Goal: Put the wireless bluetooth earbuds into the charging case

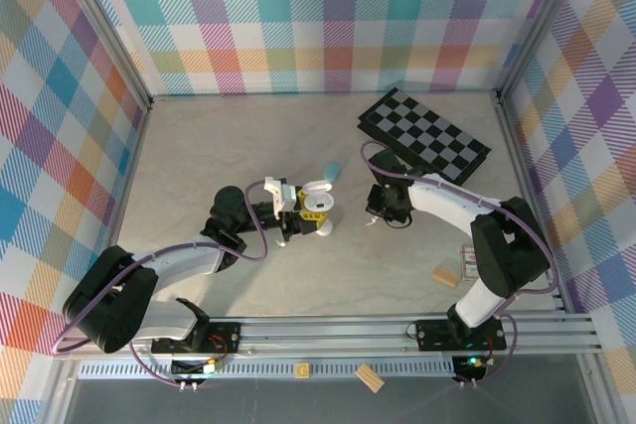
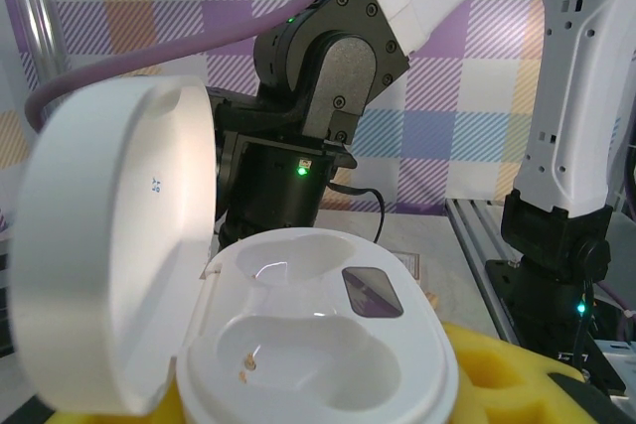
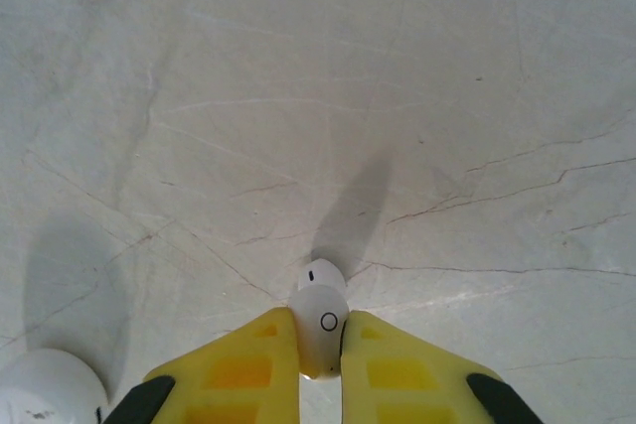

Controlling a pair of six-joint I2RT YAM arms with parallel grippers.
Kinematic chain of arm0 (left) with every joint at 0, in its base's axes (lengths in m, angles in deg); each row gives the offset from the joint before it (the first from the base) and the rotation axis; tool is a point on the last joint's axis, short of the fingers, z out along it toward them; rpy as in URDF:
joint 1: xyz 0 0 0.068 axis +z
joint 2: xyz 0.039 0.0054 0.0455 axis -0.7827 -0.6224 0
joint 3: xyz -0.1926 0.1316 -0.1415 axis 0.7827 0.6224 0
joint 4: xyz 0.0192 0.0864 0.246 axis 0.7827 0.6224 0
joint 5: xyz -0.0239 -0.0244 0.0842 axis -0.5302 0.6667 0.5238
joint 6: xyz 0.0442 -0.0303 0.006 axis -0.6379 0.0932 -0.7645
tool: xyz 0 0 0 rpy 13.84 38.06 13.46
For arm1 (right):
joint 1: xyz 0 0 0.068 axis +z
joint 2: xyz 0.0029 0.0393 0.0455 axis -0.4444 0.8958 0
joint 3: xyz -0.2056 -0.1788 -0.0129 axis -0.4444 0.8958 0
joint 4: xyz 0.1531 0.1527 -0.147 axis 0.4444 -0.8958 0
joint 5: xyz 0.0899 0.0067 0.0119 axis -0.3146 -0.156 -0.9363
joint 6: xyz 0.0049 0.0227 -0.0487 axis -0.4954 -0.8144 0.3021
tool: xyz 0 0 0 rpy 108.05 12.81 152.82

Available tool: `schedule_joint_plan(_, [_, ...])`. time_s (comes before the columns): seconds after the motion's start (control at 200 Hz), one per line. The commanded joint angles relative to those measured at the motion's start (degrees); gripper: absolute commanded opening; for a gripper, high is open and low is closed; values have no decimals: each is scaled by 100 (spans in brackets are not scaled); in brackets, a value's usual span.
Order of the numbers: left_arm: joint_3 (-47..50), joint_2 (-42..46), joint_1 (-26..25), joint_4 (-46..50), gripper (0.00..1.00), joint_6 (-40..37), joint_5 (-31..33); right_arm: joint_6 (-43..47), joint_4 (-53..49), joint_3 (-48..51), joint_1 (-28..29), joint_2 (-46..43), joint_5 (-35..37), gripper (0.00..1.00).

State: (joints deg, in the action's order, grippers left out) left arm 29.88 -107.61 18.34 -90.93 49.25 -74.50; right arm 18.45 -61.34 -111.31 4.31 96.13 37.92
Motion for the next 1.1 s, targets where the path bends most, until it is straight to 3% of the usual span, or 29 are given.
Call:
schedule_joint_plan(0.0, [20, -81, 12, -345, 26, 3, -32, 524, -232, -272, -11, 238, 150, 14])
schedule_joint_plan(0.25, [-38, -63, 12, -231, 26, -23, -46, 1164, -561, -542, -11, 705, 395, 15])
schedule_joint_plan(1.095, [-128, -103, 12, -16, 26, -74, -38, 1305, -333, -793, -11, 1213, 177, 26])
